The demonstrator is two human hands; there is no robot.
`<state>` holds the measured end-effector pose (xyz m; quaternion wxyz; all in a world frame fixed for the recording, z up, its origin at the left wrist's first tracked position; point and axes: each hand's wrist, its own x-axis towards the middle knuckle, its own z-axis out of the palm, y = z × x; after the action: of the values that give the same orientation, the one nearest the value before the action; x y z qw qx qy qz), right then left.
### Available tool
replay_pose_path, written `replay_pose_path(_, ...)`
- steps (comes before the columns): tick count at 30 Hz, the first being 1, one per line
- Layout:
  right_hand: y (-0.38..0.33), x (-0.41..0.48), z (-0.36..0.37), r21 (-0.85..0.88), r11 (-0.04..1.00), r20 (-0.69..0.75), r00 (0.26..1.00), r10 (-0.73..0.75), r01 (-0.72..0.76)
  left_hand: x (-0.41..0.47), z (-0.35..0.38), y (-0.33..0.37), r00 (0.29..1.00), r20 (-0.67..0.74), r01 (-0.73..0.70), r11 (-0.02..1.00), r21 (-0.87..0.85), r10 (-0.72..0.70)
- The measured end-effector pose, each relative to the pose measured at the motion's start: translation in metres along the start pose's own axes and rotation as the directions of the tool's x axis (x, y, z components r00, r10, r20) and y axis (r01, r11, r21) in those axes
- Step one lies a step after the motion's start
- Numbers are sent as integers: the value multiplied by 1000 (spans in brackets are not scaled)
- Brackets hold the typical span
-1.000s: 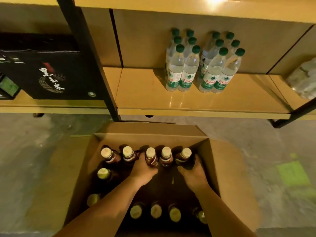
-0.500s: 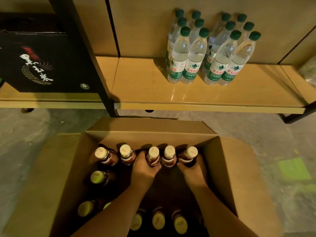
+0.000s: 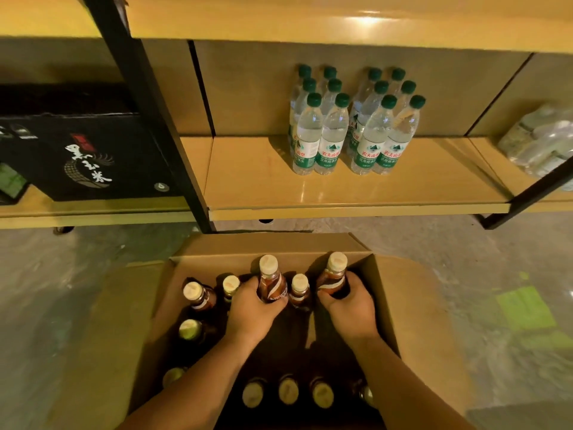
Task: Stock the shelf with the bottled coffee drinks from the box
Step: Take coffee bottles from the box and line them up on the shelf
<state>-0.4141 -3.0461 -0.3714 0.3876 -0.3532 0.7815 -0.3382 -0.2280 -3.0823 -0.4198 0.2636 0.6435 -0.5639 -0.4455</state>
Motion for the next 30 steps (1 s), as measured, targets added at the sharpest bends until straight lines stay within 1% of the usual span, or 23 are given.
replay_pose_path(5, -29, -32, -32, 6, 999, 26, 999, -44, 43, -21, -37, 41, 994, 94, -54, 998, 33, 50)
replay_pose_path(8, -47, -50, -54, 85, 994, 22, 997, -72, 69, -30, -57, 71, 982, 155, -121, 991, 53, 111)
replay_pose_path(11, -69, -67, -79, 105, 985, -21, 991, -134, 136, -35, -73, 112, 960, 212, -208, 974, 92, 185)
replay_pose_path(13, -86, -74, -100, 61, 980, -82, 979, -184, 190, -38, -81, 145, 946, 204, -276, 955, 108, 251)
replay_pose_path(15, -105, -82, -126, 76, 973, -107, 972, -211, 220, -40, -85, 179, 933, 180, -334, 936, 114, 311)
replay_pose_path(18, -133, -89, -175, 75, 947, -140, 944, -298, 311, -49, -87, 236, 907, 183, -402, 911, 99, 380)
replay_pose_path(24, -161, -101, -279, 64, 913, -196, 902, -385, 403, -79, -56, 349, 844, 238, -508, 859, 66, 480)
replay_pose_path(27, -163, -106, -337, 43, 901, -233, 881, -411, 432, -93, -26, 401, 824, 259, -533, 844, 51, 504)
replay_pose_path(30, -156, -105, -397, 7, 898, -280, 863, -420, 439, -110, 13, 451, 786, 286, -579, 815, 27, 549)
